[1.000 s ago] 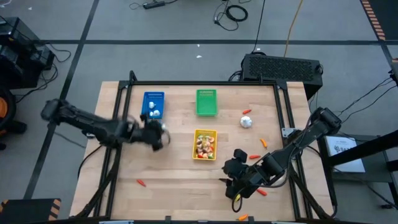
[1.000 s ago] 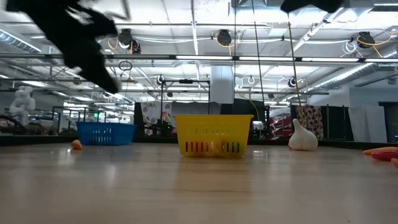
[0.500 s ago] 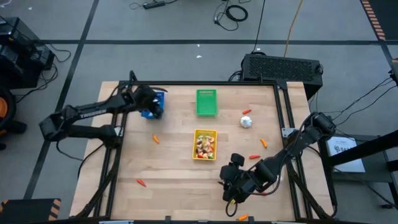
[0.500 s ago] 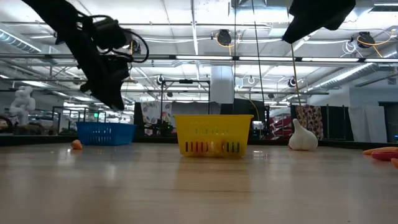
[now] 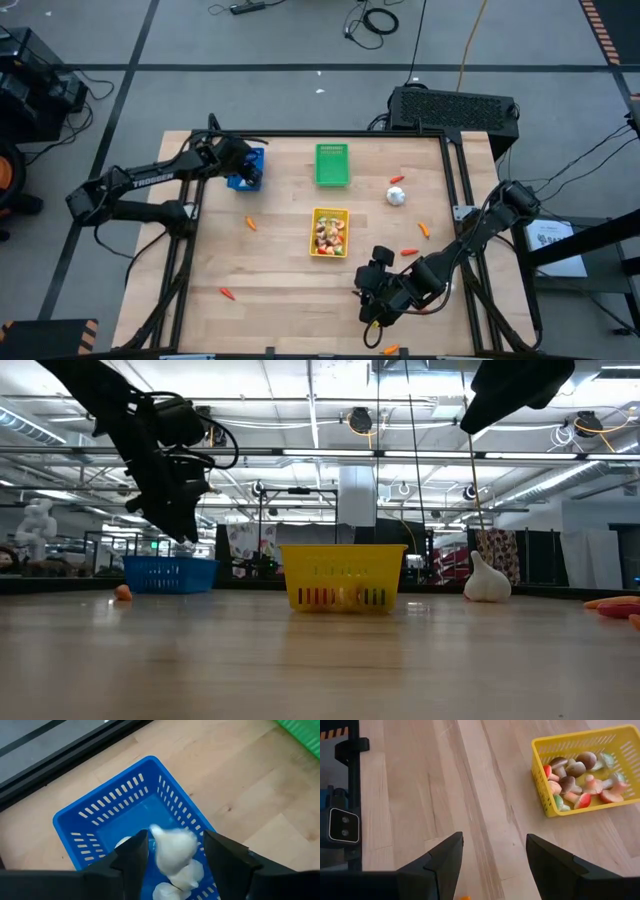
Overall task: Sort produce into baskets
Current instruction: Put the white garlic into the blue bin
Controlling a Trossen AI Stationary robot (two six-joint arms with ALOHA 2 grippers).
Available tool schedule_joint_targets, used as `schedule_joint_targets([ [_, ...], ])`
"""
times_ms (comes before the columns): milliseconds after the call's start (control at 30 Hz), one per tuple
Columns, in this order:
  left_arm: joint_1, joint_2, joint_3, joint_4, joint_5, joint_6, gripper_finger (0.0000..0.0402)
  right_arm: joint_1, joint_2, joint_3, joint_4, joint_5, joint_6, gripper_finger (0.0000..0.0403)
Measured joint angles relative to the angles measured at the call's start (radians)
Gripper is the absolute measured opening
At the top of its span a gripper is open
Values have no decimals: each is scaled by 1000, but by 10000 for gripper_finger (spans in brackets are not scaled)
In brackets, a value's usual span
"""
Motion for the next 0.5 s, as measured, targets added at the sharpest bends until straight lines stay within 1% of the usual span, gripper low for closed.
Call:
schedule_joint_targets([
  [100,0,0,0,-2,-6,0,206,-1,0,0,0,1,0,208],
  [300,0,0,0,-1,5,31,207,-1,0,0,0,1,-2,208],
  [333,0,0,0,-1,23,32,207,-2,0,0,-2,-1,-5,208],
  [400,-6,-1,0,9,94,29,208,-5,-2,0,-19,-8,-5,208],
  [500,-52,-1,0,33,261,28,208,-19,-6,0,-68,-71,22,208],
])
